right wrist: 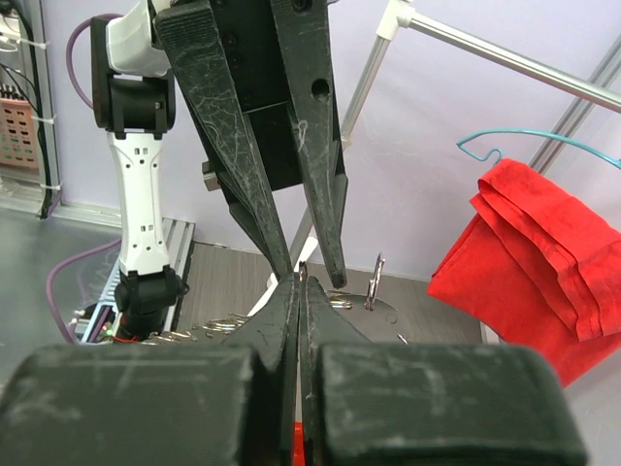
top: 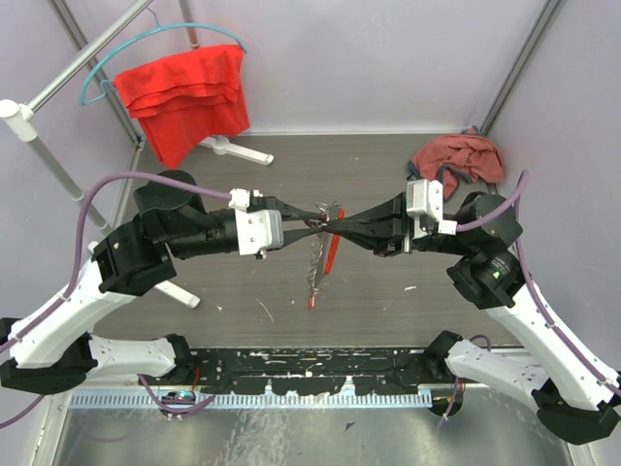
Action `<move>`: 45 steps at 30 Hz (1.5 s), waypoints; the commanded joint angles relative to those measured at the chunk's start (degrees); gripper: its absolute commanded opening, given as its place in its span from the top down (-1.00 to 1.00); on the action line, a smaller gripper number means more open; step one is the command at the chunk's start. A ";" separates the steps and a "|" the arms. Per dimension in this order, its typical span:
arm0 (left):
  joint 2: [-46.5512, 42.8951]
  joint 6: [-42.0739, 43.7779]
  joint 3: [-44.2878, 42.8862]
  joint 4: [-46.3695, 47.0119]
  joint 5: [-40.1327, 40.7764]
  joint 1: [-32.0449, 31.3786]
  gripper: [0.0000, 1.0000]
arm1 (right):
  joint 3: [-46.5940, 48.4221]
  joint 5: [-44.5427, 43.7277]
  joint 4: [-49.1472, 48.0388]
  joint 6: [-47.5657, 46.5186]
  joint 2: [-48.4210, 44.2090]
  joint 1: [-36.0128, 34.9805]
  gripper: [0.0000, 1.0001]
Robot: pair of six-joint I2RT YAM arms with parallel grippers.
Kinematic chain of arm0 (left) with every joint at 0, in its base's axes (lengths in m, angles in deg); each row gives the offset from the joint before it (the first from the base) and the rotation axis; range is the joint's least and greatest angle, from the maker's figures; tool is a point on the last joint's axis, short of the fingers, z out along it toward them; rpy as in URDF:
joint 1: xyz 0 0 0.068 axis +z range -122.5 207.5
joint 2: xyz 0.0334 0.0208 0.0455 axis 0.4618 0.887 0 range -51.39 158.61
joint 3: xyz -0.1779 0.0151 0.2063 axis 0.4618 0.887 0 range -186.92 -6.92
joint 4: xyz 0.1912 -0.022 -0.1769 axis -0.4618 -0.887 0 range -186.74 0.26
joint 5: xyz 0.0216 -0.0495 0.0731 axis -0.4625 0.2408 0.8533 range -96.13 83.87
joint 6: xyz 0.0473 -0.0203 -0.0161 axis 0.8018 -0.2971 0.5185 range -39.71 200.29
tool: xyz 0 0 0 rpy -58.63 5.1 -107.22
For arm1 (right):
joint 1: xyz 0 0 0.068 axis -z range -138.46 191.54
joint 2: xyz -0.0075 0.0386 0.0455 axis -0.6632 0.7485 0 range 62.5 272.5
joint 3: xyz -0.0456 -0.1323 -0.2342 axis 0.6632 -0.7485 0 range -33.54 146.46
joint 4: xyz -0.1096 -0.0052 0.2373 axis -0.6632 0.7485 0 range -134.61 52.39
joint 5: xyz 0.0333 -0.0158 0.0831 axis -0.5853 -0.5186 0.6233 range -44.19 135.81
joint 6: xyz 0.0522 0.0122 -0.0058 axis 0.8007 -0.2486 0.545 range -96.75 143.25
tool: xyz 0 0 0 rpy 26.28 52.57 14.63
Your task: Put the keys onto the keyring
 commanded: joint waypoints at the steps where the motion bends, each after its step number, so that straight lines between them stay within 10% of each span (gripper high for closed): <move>1: 0.63 -0.63 -0.14 1.81 -0.66 -0.19 0.46 | 1.31 0.18 -4.72 0.85 -1.24 -0.07 0.96; 8: 0.99 -0.55 -0.17 1.31 -0.80 -0.24 0.50 | 1.12 0.18 -5.25 0.93 -1.71 -0.07 0.95; 16: 1.03 -0.40 -0.47 1.09 -0.57 -0.21 1.00 | 1.07 0.04 -5.15 0.88 -1.58 -0.01 0.89; 25: 2.68 3.12 -4.62 -8.30 3.50 -0.21 1.00 | 7.46 -5.64 13.10 -7.83 -0.30 -0.06 0.30; 33: 7.07 8.19 -11.78 -24.14 10.68 -0.24 1.00 | 12.92 -7.95 29.51 -12.75 4.14 -0.03 0.24; 45: 13.73 9.56 -19.54 -37.17 18.92 -0.33 1.00 | 4.95 -5.84 21.66 -8.35 4.44 -0.08 0.24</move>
